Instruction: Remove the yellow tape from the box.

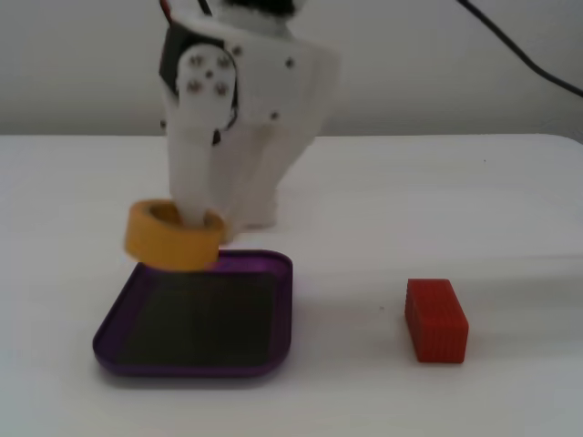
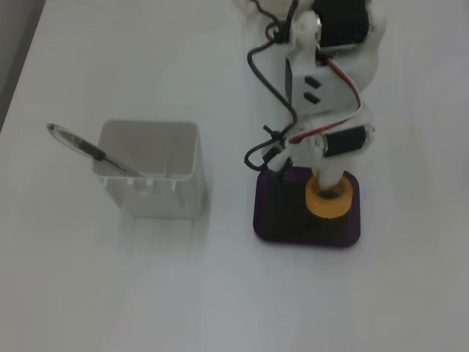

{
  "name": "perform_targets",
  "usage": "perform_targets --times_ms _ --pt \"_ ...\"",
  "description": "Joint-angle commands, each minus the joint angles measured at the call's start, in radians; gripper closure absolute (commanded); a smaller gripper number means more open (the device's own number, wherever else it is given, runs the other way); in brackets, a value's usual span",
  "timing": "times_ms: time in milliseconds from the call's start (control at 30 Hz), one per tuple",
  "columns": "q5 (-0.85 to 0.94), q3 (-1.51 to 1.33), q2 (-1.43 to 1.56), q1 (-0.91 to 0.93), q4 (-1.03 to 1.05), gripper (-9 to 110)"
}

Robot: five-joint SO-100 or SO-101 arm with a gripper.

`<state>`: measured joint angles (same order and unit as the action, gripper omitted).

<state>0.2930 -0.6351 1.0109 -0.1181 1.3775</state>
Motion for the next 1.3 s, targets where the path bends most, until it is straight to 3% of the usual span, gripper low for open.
perform_targets --times_ms 0,300,667,867,1267 --pt "-0.012 0.201 0.161 0.002 0.127 102" --pt "-0.213 0.284 0.302 0.052 0.319 102" --pt "-0.27 -0.161 0.509 0.253 0.31 102" --pt "-0.259 -0.505 0.684 0.247 0.202 102" --pt "-0.25 -1.345 0.954 0.256 -0.256 102"
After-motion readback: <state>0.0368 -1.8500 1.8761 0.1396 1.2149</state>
